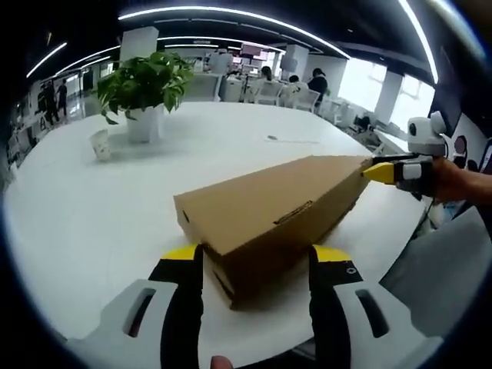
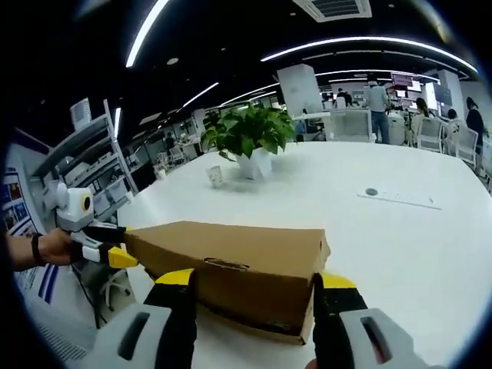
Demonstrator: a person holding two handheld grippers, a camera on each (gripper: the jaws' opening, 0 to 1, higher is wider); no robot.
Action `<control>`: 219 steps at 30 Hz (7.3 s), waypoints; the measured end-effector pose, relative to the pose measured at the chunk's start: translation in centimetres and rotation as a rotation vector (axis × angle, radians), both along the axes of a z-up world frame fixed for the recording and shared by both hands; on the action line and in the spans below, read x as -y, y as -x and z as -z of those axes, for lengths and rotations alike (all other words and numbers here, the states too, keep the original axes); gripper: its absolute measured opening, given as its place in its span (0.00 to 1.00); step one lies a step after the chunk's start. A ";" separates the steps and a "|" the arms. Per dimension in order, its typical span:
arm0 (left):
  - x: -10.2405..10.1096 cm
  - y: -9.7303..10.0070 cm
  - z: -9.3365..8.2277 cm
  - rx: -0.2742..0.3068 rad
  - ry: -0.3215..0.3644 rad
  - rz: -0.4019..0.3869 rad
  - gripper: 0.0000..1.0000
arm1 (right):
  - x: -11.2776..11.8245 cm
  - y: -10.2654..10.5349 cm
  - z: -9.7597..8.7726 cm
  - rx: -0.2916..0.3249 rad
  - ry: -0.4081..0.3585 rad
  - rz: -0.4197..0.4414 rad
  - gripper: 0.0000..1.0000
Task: Operate the shoe box by opening the lid, removing the specified soft item, and placing it in the target area until the item is outside and the box remains undamaged.
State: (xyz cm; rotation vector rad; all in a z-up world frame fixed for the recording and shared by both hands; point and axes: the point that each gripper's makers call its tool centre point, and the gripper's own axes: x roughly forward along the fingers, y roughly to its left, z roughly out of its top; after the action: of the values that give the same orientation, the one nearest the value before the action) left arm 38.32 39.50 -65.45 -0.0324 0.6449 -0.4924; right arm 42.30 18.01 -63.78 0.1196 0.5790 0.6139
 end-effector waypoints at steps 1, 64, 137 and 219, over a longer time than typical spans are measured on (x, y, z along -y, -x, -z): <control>-0.1 -0.1 -0.1 0.010 -0.019 0.008 0.52 | 0.0 -0.2 -0.2 0.003 -0.005 0.002 0.58; -3.3 -5.4 -4.5 0.228 -0.159 -0.107 0.17 | -1.0 -4.4 -6.2 0.135 -0.021 0.021 0.56; -4.3 -8.2 -5.3 0.225 -0.052 -0.144 0.11 | 2.3 -9.9 -2.0 0.106 0.112 0.195 0.00; -6.4 -14.0 -0.7 0.091 0.002 -0.203 0.04 | 2.4 -12.3 1.9 -0.018 0.143 0.268 0.00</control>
State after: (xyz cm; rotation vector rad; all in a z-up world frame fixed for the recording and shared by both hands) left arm 52.29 45.92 -64.73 -0.0764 0.5451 -0.2966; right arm 54.61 15.62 -65.68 0.0663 0.6104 0.3109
